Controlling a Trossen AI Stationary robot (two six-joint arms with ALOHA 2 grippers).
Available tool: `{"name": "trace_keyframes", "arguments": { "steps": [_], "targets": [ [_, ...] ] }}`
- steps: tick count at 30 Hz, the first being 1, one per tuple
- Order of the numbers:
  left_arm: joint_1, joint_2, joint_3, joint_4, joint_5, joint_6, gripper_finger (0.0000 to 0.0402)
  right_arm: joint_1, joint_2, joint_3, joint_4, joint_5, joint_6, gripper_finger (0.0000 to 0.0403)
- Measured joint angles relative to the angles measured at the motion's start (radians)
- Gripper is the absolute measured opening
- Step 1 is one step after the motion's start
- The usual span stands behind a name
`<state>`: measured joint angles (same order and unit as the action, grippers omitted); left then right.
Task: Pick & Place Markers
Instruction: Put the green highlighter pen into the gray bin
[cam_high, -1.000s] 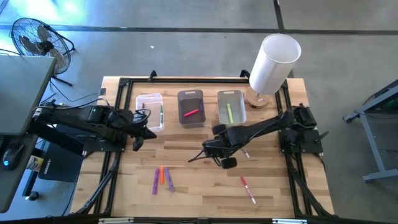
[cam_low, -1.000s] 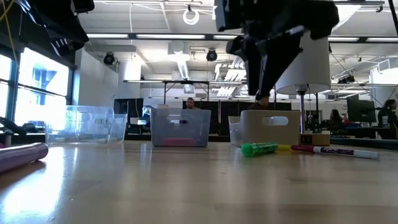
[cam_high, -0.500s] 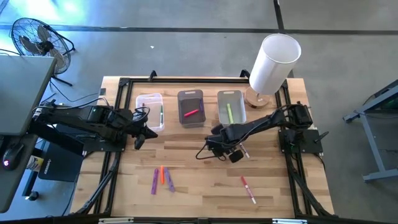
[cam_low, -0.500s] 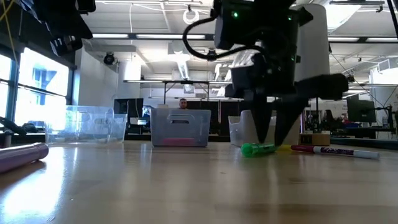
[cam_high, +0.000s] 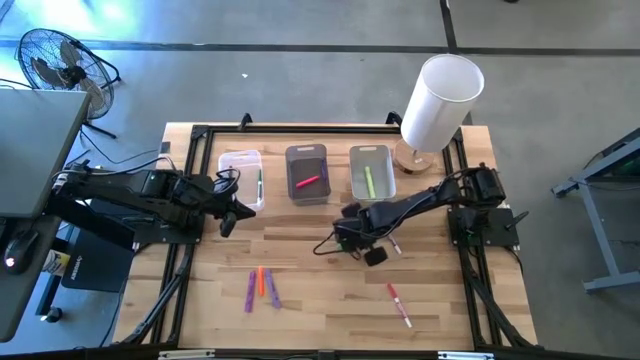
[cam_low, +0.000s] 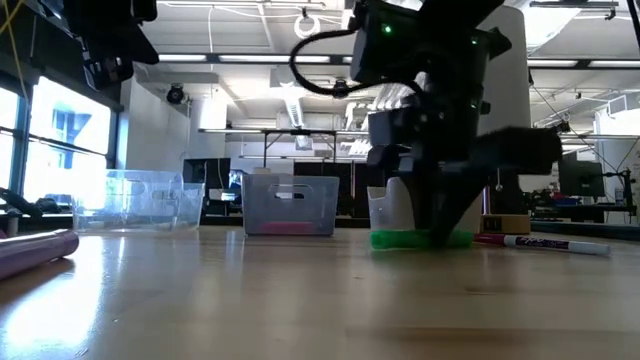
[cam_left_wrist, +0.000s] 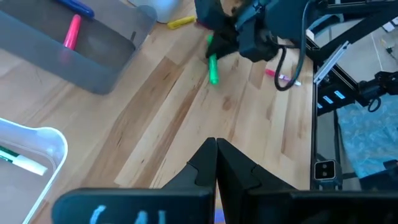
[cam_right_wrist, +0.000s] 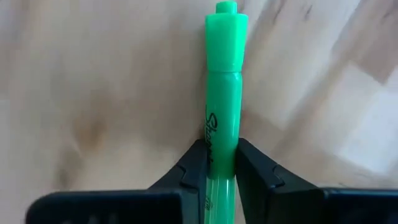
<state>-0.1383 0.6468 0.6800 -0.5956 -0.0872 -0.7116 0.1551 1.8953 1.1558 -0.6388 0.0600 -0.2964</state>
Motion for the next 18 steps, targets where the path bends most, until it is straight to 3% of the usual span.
{"name": "trace_keyframes", "arguments": {
  "steps": [3,6,15,18],
  "targets": [
    [0.0,0.0,0.0,-0.006,0.0,0.001,0.0,0.002,-0.001,0.016,-0.005,-0.1,0.122,0.005],
    [0.0,0.0,0.0,-0.004,0.0,0.003,0.0,-0.005,-0.018,0.045,0.001,-0.121,0.257,0.005],
    [0.0,-0.003,0.0,-0.002,-0.001,0.003,0.0,-0.03,-0.221,0.122,0.054,-0.025,0.579,0.005],
    [0.0,-0.002,0.0,-0.002,-0.001,0.003,0.0,-0.031,-0.315,0.122,0.067,0.067,0.64,0.005]
  ]
}}
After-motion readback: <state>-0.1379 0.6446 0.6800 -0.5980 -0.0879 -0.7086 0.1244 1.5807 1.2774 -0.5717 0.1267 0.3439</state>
